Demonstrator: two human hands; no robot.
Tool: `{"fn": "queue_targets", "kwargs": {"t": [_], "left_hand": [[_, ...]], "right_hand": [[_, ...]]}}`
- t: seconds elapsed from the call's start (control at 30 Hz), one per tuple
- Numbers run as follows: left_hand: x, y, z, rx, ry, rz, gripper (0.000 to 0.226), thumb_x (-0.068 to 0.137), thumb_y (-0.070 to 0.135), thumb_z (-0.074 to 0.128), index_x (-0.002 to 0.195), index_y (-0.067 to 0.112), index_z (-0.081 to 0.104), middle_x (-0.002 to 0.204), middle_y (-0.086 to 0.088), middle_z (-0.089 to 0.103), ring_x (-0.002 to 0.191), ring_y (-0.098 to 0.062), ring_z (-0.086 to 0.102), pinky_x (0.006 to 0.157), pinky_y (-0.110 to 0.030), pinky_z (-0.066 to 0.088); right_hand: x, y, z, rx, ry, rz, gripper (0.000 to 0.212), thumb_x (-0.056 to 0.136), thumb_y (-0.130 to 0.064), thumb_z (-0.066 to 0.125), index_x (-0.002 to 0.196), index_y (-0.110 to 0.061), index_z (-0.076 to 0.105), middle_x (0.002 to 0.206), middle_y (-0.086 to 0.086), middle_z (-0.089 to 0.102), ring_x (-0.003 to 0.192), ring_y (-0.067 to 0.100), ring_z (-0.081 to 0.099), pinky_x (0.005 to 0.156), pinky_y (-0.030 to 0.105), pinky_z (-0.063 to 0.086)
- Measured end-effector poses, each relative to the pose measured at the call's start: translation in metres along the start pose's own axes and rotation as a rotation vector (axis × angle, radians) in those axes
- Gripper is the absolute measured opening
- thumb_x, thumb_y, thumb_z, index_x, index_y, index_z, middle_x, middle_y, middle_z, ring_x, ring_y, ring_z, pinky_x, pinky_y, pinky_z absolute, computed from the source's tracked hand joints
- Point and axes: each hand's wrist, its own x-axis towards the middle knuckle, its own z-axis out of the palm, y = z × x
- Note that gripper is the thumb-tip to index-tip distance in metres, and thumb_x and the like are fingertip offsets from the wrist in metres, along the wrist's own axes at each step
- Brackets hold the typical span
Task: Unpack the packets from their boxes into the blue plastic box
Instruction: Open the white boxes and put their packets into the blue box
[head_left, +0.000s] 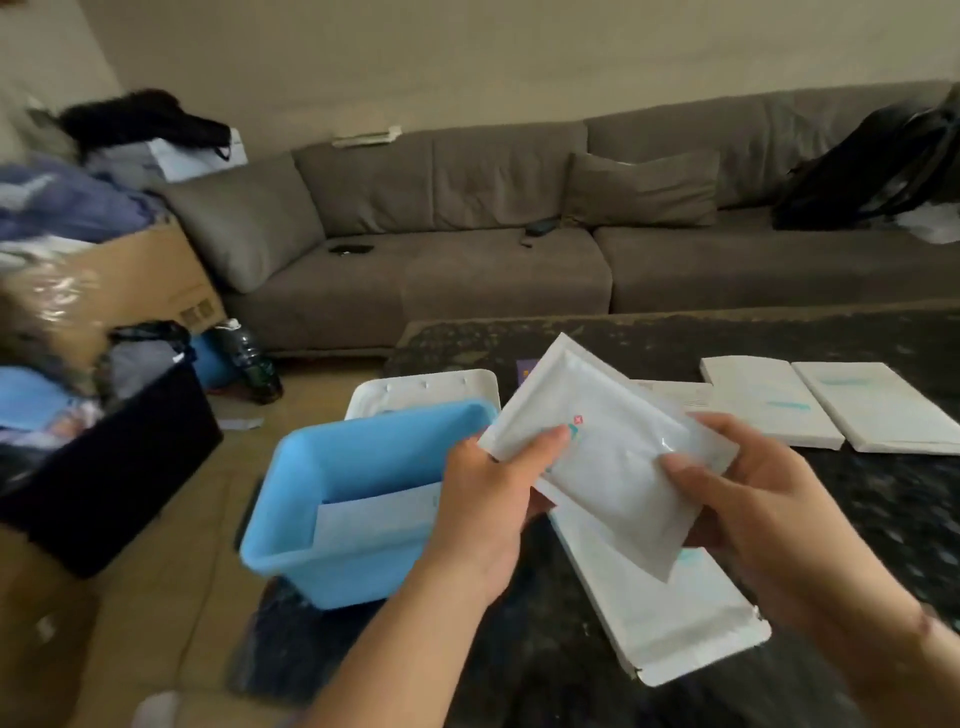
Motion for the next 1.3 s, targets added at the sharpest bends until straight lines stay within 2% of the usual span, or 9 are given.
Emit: {"fn": "queue_targets", "kwargs": {"t": [0.17,0.33,0.43,0.63,0.73,0.83,1.0,1.1,1.3], "left_hand": [[0.045,0.078,-0.088,0.216,0.036,0.196,0.020,0.090,0.012,0.065,0.109,0.019,0.068,0.096,-0.007,0.072,0.078,-0.016,0.067,0.063,-0.029,0.053],[0.082,0.116,-0.162,0.702,-0.025,0.183,0.028,0.089,0.003,0.067,0.106,0.025,0.067,0.092,-0.008,0.077,0.084,-0.016,0.072,0.059,-0.017,0.051],[0.092,0.111,-0.188,1.042,-0.051,0.100,0.021,0.087,0.009,0.072,0.094,0.029,0.070,0.083,0.005,0.076,0.077,-0.011,0.072,0.060,-0.021,0.053],[0.098,0.080,-0.205,1.567,-0.191,0.089,0.013,0.087,0.019,0.072,0.086,0.031,0.067,0.078,0.009,0.071,0.070,0.000,0.064,0.067,-0.025,0.053],[0.104,0.065,-0.198,1.922,-0.271,0.128,0.011,0.090,0.017,0.063,0.088,0.029,0.064,0.085,0.009,0.059,0.079,-0.013,0.059,0.070,-0.032,0.050],[0.104,0.059,-0.187,2.217,-0.321,0.206,0.022,0.086,0.005,0.057,0.084,0.027,0.054,0.077,0.006,0.044,0.072,-0.022,0.047,0.072,-0.032,0.033],[0.100,0.049,-0.176,2.390,-0.416,0.202,0.037,0.074,-0.011,0.056,0.066,0.019,0.035,0.066,0.002,0.035,0.067,-0.024,0.042,0.061,-0.031,0.032],[0.102,0.041,-0.174,2.388,-0.471,0.140,0.038,0.072,-0.012,0.056,0.065,0.017,0.033,0.066,0.001,0.035,0.064,-0.022,0.042,0.053,-0.029,0.029],[0.103,0.025,-0.174,2.433,-0.501,0.081,0.032,0.081,-0.008,0.056,0.072,0.018,0.039,0.071,0.001,0.038,0.076,-0.024,0.049,0.053,-0.031,0.032]], "right_hand": [[0.059,-0.050,0.068,-0.322,-0.170,-0.178,0.025,0.088,-0.015,0.067,0.106,-0.031,0.060,0.103,-0.001,0.068,0.093,0.019,0.069,0.071,0.044,0.062],[0.100,-0.050,0.142,-0.450,-0.445,-0.064,0.024,0.090,-0.016,0.065,0.112,-0.025,0.061,0.103,-0.003,0.068,0.089,0.015,0.070,0.065,0.032,0.062],[0.115,-0.026,0.169,-0.553,-0.462,-0.056,0.030,0.088,-0.014,0.068,0.116,-0.022,0.058,0.105,0.001,0.067,0.086,0.018,0.070,0.062,0.028,0.062],[0.128,0.008,0.186,-1.052,-0.579,-0.137,0.038,0.087,-0.008,0.066,0.117,-0.028,0.057,0.110,-0.002,0.061,0.087,0.015,0.062,0.078,0.028,0.058],[0.129,0.016,0.198,-1.320,-0.671,-0.121,0.044,0.084,-0.007,0.068,0.124,-0.024,0.057,0.120,0.001,0.059,0.101,0.018,0.056,0.089,0.027,0.048],[0.130,0.027,0.211,-1.410,-0.720,-0.090,0.048,0.081,-0.005,0.071,0.125,-0.018,0.059,0.123,0.004,0.060,0.110,0.025,0.059,0.092,0.032,0.050],[0.131,0.043,0.221,-1.557,-0.791,-0.096,0.050,0.077,-0.004,0.073,0.124,-0.011,0.059,0.118,0.012,0.064,0.106,0.029,0.062,0.086,0.034,0.054],[0.129,0.053,0.221,-1.550,-0.790,-0.098,0.036,0.080,-0.001,0.063,0.115,-0.009,0.060,0.111,0.014,0.066,0.098,0.030,0.065,0.080,0.036,0.058],[0.120,0.056,0.218,-1.549,-0.700,-0.202,0.023,0.092,-0.018,0.057,0.112,-0.010,0.051,0.116,0.011,0.057,0.101,0.026,0.060,0.072,0.028,0.043]]}}
